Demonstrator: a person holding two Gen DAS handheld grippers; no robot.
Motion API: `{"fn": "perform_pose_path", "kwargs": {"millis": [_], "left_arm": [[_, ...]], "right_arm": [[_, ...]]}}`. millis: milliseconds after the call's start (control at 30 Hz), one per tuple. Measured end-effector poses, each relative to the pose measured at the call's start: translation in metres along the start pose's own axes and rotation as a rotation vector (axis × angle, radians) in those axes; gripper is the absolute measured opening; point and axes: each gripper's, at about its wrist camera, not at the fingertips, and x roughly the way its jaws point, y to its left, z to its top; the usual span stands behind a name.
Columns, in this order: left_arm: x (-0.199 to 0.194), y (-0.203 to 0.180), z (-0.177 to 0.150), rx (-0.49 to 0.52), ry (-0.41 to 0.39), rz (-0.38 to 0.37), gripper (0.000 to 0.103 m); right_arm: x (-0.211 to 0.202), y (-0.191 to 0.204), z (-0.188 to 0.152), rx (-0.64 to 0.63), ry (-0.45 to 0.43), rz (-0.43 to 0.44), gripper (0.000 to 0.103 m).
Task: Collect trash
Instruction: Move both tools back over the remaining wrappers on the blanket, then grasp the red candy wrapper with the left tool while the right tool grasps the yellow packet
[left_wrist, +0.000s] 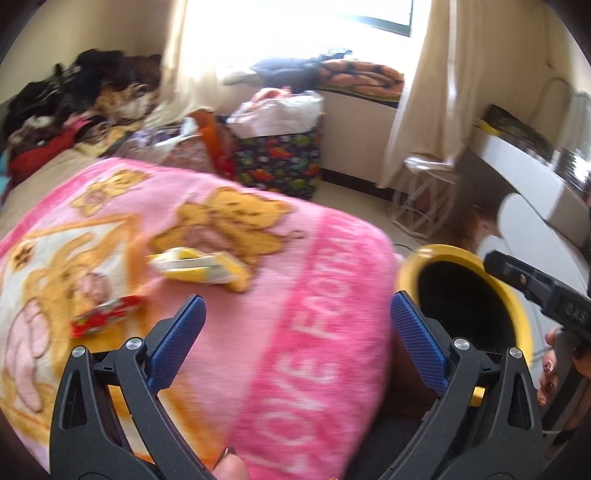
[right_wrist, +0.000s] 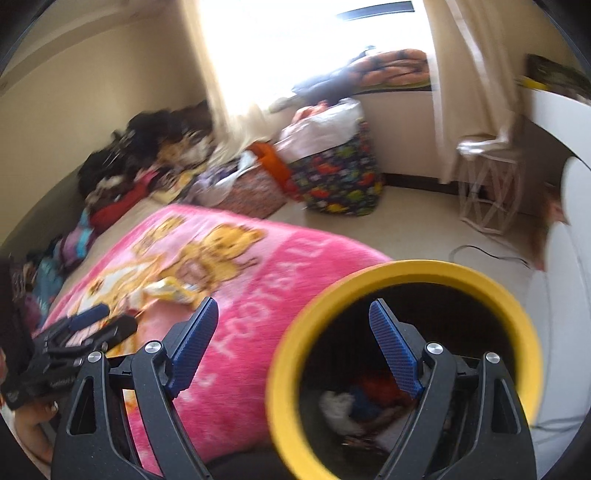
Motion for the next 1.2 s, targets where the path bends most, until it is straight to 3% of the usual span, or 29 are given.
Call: {"fn": "perform_pose_path", "kwargs": {"millis": [200, 433, 667, 767, 833, 1033, 1200], "left_arm": [[0.001, 0.073, -0.009, -0.092, 0.005, 0.124, 0.092], [0.005, 0.152, -0.025, -0.242, 0.027, 0.212, 0.092], [0.014, 0.195, -0.038, -0.351, 0.045, 0.199, 0.092], [0.019, 0.200, -0.041, -0.380, 0.049, 0.174, 0.083], [0.021, 0.203, -0.043, -0.395, 0.048, 0.160, 0.079], [0.034, 0.205, -0.045, -0.441, 0.062, 0.131, 0.055], [0.036, 0.194, -0.042, -0.427, 0.069, 0.123, 0.025]], "right_arm": [[0.055, 0.062, 0.006, -0.130, 0.085, 0.069, 0.081], [0.119, 0.124, 0.007, -0.284, 0.158, 0.118, 0.081], [0.182, 0.160, 0.006, -0.365, 0.231, 0.120, 0.059], [0.203, 0.165, 0.005, -0.382, 0.257, 0.103, 0.045], [0.215, 0.168, 0.002, -0.396, 0.279, 0.091, 0.020], [0.209, 0.165, -0.006, -0.410, 0.273, 0.111, 0.013], [0.181, 0.145, -0.009, -0.324, 0.245, 0.130, 0.010]]}}
